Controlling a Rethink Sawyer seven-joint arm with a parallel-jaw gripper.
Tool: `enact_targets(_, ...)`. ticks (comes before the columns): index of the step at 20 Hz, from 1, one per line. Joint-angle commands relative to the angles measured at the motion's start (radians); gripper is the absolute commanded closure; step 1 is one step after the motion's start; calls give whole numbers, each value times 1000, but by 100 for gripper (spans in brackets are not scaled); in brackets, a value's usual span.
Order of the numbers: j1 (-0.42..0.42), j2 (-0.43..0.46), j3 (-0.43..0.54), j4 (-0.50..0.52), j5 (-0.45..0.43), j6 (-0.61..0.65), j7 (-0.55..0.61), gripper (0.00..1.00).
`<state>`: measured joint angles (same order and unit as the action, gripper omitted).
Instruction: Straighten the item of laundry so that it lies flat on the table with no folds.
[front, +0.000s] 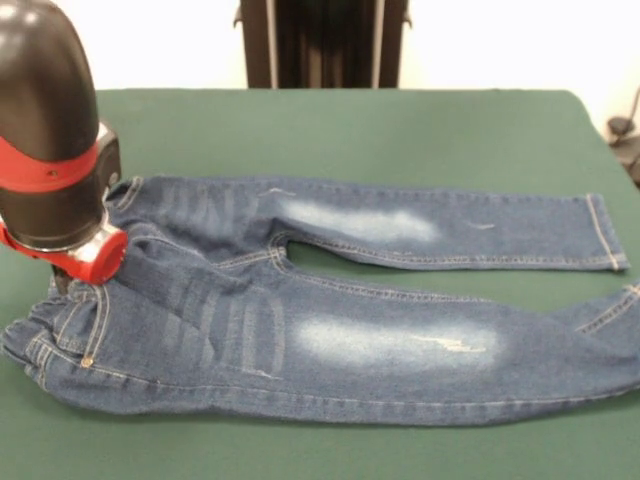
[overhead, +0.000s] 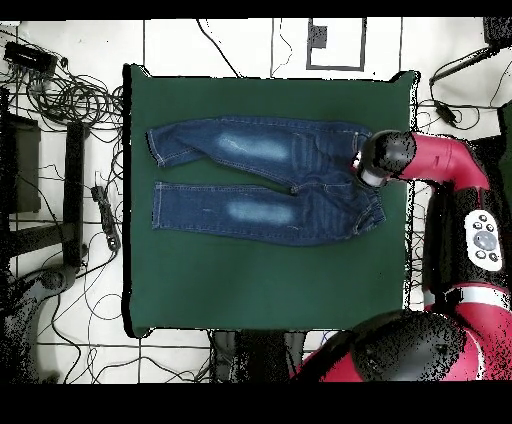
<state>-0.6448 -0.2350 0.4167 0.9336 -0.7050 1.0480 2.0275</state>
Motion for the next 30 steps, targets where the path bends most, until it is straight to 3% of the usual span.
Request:
enact_targets(1,83,49,33,-21,58,55,-36,100)
enact_targets(7,55,53,27,-11,53,23,-98,100)
enact_targets(12,47,-5,-9,82,51,-28,-77,100)
enact_targets(17,36,-38,-20,107,51,-26,-103,100)
enact_targets(23,23,-120,-32,166,77,18,-126,100)
enact_targets(30,15,-247,-53,303,115,21,-82,100)
